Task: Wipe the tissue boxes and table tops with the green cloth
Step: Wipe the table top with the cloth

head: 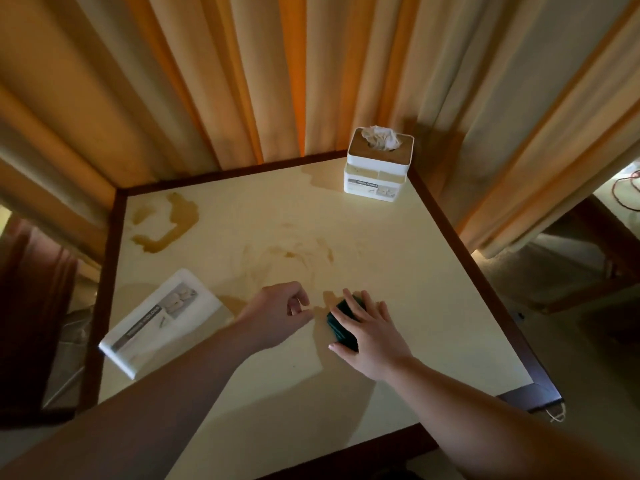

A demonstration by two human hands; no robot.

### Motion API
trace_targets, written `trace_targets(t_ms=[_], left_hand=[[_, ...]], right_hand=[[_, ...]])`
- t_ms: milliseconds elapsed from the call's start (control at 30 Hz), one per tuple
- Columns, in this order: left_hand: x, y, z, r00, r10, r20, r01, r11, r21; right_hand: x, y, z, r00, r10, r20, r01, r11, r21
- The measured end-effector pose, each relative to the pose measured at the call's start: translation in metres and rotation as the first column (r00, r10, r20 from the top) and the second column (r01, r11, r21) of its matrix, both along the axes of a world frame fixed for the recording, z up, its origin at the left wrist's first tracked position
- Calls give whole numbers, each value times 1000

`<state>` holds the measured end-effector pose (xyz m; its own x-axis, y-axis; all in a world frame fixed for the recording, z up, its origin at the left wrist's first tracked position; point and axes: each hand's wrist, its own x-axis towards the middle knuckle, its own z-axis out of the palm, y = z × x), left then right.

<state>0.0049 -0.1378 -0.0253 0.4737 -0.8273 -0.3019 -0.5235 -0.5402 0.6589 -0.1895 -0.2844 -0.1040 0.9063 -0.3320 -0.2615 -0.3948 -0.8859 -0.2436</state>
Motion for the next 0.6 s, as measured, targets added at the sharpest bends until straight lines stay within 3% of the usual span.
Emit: trace_targets(t_ms=[200,367,467,600], left_hand=[[13,36,16,997,71,5,-71,997,-14],[20,53,27,997,70,39,-68,997,-44],[26,57,36,996,66,56,-61,994,-86],[35,58,59,998,33,52,-23,982,-186]], right_hand=[[7,19,-17,975,-125,183,141,987,-80],[12,26,-15,937,-123,327,178,973,-144],[16,28,-13,889,-193,414,252,963,-92],[28,40,0,810,-406,423,387,912,134]])
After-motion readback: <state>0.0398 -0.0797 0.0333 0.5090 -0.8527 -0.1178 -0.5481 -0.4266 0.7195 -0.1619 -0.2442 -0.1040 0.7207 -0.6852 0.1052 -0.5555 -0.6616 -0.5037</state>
